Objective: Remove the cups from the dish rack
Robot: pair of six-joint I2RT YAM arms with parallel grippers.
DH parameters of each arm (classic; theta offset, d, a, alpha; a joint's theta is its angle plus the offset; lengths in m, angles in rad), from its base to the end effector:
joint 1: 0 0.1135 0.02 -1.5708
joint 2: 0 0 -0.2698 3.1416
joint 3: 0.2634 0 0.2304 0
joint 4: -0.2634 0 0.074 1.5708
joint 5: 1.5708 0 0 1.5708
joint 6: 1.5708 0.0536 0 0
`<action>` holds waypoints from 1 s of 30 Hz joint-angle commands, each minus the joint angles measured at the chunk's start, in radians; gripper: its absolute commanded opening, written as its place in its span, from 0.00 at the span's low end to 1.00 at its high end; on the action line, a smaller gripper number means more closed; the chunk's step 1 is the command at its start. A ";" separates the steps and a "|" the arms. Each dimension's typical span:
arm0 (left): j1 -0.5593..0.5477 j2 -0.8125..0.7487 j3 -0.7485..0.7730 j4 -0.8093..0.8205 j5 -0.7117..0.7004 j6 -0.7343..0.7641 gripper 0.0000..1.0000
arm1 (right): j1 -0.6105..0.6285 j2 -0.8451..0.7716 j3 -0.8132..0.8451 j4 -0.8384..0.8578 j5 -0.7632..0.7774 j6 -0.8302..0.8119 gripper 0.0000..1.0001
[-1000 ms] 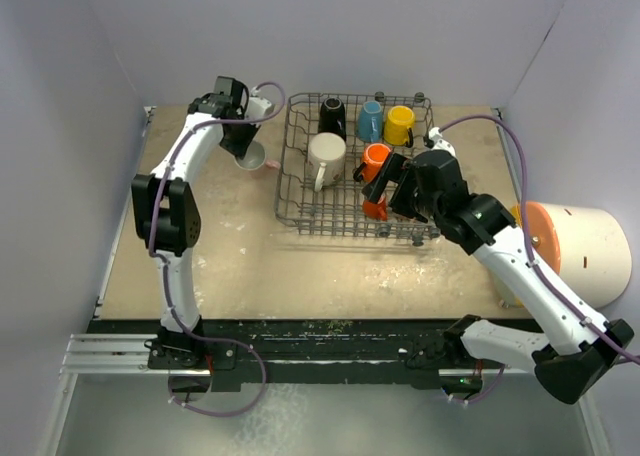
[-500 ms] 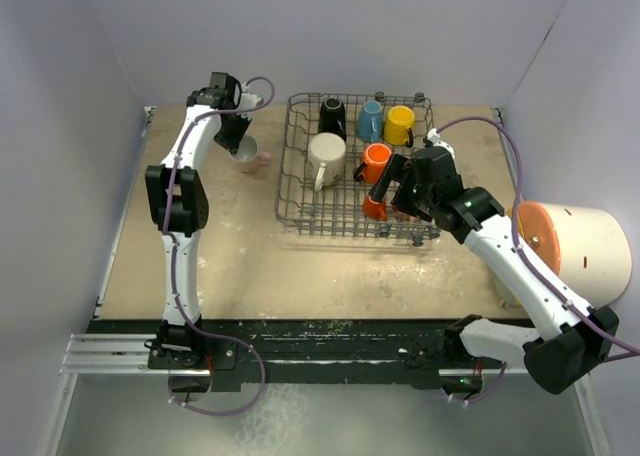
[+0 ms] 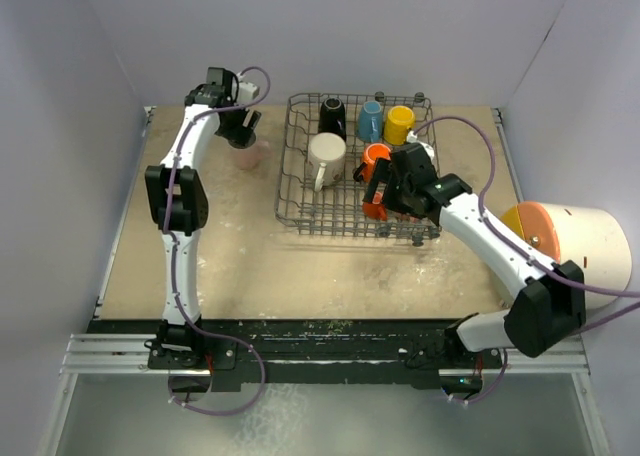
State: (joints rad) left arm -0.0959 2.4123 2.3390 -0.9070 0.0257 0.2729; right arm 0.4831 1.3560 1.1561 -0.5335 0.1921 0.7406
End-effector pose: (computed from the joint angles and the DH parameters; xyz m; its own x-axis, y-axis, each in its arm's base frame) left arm 0.5159 -0.0510 0.2308 -0.7666 0.3444 -0.5419 0.3288 0.9355 0.1295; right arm 0.2585 0.1240 0.3070 -0.6604 0.4015 -0.6345 0.1561 0.9000 0.4069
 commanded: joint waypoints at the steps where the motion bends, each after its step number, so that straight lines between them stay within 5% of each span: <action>1: 0.019 -0.072 -0.007 0.067 0.014 -0.011 0.86 | -0.003 0.061 0.046 0.016 0.058 -0.044 1.00; 5: 0.031 -0.170 -0.086 0.111 0.033 0.009 0.89 | -0.003 0.147 0.092 0.019 0.075 -0.064 0.98; 8: 0.042 -0.260 -0.127 0.108 0.080 0.021 1.00 | -0.004 0.229 0.129 0.018 0.089 -0.090 0.94; 20: 0.062 -0.707 -0.476 -0.023 0.310 0.068 0.99 | -0.009 0.452 0.245 0.012 0.118 -0.195 0.66; 30: 0.062 -0.866 -0.605 -0.105 0.438 0.036 0.99 | -0.010 0.484 0.188 0.072 0.048 -0.243 0.55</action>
State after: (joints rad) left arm -0.0402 1.5929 1.7458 -0.9771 0.3786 0.3241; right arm 0.4767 1.8610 1.3556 -0.5037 0.2687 0.5369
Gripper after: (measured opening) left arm 0.992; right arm 0.576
